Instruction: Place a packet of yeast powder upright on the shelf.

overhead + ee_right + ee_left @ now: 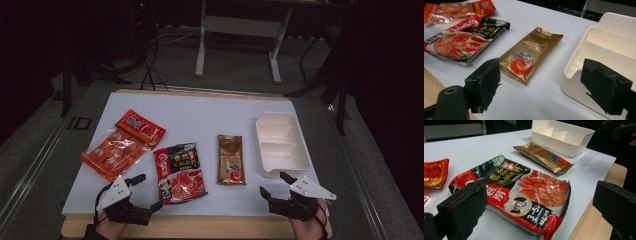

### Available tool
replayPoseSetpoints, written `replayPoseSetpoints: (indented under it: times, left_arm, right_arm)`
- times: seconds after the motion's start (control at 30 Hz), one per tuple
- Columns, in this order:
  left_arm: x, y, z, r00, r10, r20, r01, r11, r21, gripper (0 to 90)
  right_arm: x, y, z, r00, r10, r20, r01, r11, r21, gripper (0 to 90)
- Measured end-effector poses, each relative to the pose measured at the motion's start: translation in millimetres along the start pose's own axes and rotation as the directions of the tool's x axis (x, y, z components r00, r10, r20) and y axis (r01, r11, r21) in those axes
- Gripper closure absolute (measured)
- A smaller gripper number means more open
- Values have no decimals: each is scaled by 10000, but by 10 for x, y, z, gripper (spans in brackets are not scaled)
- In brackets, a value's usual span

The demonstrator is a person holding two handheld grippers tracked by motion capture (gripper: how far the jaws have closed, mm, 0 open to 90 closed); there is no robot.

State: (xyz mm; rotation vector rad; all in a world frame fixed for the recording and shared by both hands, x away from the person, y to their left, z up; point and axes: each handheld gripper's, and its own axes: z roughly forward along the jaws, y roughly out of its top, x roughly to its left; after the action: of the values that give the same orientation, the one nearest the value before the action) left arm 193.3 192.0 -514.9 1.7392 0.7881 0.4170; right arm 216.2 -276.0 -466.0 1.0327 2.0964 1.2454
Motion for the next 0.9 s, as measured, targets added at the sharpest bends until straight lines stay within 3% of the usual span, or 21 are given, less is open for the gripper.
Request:
replayPoseSetpoints:
  times: [0.33,0.7,0.9]
  left_arm:
    - [-68,50,28,9995,309,71,-309,9994,-123,0]
    - [-32,49,5,9999,123,76,-121,9997,-213,0]
    - [-26,46,-2,10000,39,45,-38,9997,-230,0]
  right_arm:
    - [-55,-4,-71,9994,318,-125,-321,9993,-216,157]
    - [-42,34,-88,9976,666,-191,-667,9978,-22,143]
    - [8,122,-129,9985,515,-202,-511,9985,182,137]
